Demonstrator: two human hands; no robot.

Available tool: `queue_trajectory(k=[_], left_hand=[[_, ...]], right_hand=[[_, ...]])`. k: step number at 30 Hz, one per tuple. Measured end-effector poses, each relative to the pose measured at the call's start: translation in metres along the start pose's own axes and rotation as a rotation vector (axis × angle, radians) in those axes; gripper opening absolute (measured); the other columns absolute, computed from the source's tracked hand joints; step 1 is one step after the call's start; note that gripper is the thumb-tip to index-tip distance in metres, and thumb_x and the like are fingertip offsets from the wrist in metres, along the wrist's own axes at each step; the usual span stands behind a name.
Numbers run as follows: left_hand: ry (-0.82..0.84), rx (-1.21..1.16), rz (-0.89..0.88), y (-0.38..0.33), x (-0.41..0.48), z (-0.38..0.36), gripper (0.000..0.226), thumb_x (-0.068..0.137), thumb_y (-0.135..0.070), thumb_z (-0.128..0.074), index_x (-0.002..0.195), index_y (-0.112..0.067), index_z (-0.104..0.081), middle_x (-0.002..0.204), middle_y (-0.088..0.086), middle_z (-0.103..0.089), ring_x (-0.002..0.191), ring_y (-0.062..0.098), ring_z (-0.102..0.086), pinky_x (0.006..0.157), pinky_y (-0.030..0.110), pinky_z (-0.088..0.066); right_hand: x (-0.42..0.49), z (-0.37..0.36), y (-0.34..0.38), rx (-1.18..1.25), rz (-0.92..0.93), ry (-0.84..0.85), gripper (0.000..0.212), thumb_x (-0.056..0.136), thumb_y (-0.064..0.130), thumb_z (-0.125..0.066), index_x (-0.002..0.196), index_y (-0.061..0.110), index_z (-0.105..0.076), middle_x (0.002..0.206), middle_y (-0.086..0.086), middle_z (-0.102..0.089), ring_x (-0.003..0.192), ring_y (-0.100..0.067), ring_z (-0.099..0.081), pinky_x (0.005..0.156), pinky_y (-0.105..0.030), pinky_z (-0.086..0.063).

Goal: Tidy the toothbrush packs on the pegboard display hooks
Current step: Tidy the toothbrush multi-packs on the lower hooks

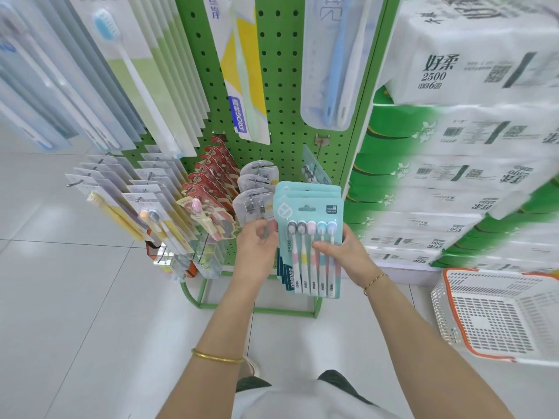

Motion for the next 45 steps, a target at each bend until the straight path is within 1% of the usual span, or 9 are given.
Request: queue_trajectory(k=[11,21,25,28,31,36,40,42,45], left_hand=[[-0.017,0.028,-0.017,0.009,0.001,0.004,0.029,0.100,-0.012,-0.038,0.125,-0.010,-0.054,0.112,-0.004,-0.052,0.107,0.017,-0.052,0.100,0.039,-0.043],[0.061,-0.092,0.051,0.021,-0.003,-0.002,0.019,0.101,-0.031,-0.039,0.105,-0.033,-0.058,0.117,-0.006,-0.061,0.112,0.014,-0.055,0.101,0.036,-0.042],[0.158,-0.131,-0.049,0.014,-0.007,-0.003,0.021,0.099,-0.028,-0.047,0.108,-0.027,-0.065,0.107,-0.011,-0.067,0.100,0.003,-0.061,0.083,0.020,-0.047],[0.183,-0.136,-0.089,0.008,-0.010,-0.004,0.015,0.097,-0.017,-0.052,0.105,-0.016,-0.064,0.094,-0.011,-0.068,0.078,-0.009,-0.062,0.067,0.008,-0.046],[0.137,-0.222,-0.050,0.006,-0.012,0.001,0.006,0.093,-0.010,-0.058,0.098,-0.011,-0.061,0.090,-0.004,-0.068,0.073,-0.004,-0.064,0.066,0.013,-0.050],[0.044,-0.275,-0.029,0.001,-0.014,0.007,0.015,0.086,-0.018,-0.069,0.084,-0.011,-0.055,0.088,0.013,-0.067,0.080,0.020,-0.063,0.083,0.046,-0.053],[-0.011,-0.344,-0.069,0.002,-0.014,0.009,0.041,0.074,-0.056,-0.066,0.080,-0.018,-0.055,0.093,0.028,-0.061,0.078,0.028,-0.053,0.080,0.064,-0.047],[-0.073,-0.344,-0.092,0.000,-0.015,0.013,0.033,0.079,-0.055,-0.062,0.078,-0.022,-0.057,0.094,0.029,-0.060,0.078,0.028,-0.052,0.077,0.063,-0.048],[-0.246,-0.296,-0.194,-0.015,-0.019,0.025,0.024,0.096,-0.031,-0.054,0.075,-0.020,-0.052,0.074,0.013,-0.052,0.070,0.019,-0.046,0.061,0.036,-0.044]], right_hand=[[-0.017,-0.007,-0.008,0.175,-0.056,0.049,0.068,0.064,0.019,-0.081,0.124,0.012,-0.050,0.112,-0.009,-0.067,0.103,-0.025,-0.066,0.096,-0.047,-0.049],[-0.036,-0.016,-0.011,0.348,-0.084,0.146,0.086,0.041,0.038,-0.095,0.113,0.009,-0.058,0.104,-0.009,-0.070,0.098,-0.026,-0.067,0.091,-0.041,-0.051],[-0.042,-0.016,-0.008,0.434,-0.079,0.147,0.091,0.040,0.043,-0.095,0.114,0.006,-0.058,0.104,-0.007,-0.071,0.096,-0.023,-0.068,0.080,-0.033,-0.055],[-0.044,-0.017,-0.005,0.413,-0.062,0.100,0.086,0.047,0.044,-0.091,0.117,0.007,-0.057,0.108,-0.006,-0.071,0.099,-0.020,-0.067,0.080,-0.030,-0.054],[-0.045,-0.016,-0.003,0.373,-0.039,0.027,0.066,0.069,0.030,-0.081,0.123,0.005,-0.052,0.117,-0.012,-0.066,0.104,-0.022,-0.065,0.085,-0.034,-0.053],[-0.048,-0.020,0.007,0.375,0.015,-0.048,0.026,0.081,0.016,-0.061,0.107,0.014,-0.056,0.099,0.000,-0.071,0.088,-0.013,-0.069,0.077,-0.028,-0.057],[-0.047,-0.020,0.015,0.361,0.073,-0.113,0.029,0.076,0.018,-0.064,0.104,0.014,-0.055,0.097,-0.002,-0.069,0.084,-0.012,-0.068,0.074,-0.028,-0.056],[-0.047,-0.021,0.018,0.343,0.084,-0.117,0.028,0.079,0.016,-0.064,0.105,0.015,-0.054,0.101,-0.004,-0.067,0.087,-0.012,-0.068,0.078,-0.029,-0.056],[-0.047,-0.020,0.017,0.332,0.086,-0.114,0.034,0.078,0.019,-0.065,0.111,0.015,-0.054,0.110,-0.008,-0.067,0.098,-0.020,-0.066,0.088,-0.037,-0.053]])
Point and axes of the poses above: each hand's wrist, its own x-axis towards the middle knuckle, its own z-axis out of the back of the hand, y = z × x, the point moved 5 cm from there along x, towards the middle knuckle
